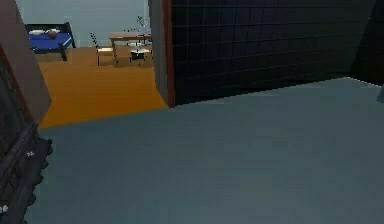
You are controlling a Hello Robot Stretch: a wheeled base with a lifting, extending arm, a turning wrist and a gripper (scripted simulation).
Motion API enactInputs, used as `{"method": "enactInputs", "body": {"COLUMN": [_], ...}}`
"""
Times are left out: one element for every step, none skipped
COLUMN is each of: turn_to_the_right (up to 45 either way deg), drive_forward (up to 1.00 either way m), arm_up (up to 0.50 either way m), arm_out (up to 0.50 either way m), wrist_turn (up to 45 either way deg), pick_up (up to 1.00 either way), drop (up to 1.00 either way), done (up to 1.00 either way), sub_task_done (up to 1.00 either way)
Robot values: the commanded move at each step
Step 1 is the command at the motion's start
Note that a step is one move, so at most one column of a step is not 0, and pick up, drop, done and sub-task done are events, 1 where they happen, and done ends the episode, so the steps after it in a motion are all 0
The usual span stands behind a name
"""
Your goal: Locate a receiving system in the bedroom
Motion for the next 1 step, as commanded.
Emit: {"method": "enactInputs", "body": {"turn_to_the_right": [-3.0], "drive_forward": [0.0], "arm_up": [0.0], "arm_out": [0.0], "wrist_turn": [0.0], "pick_up": [0.0], "drop": [0.0], "done": [0.0], "sub_task_done": [0.0]}}
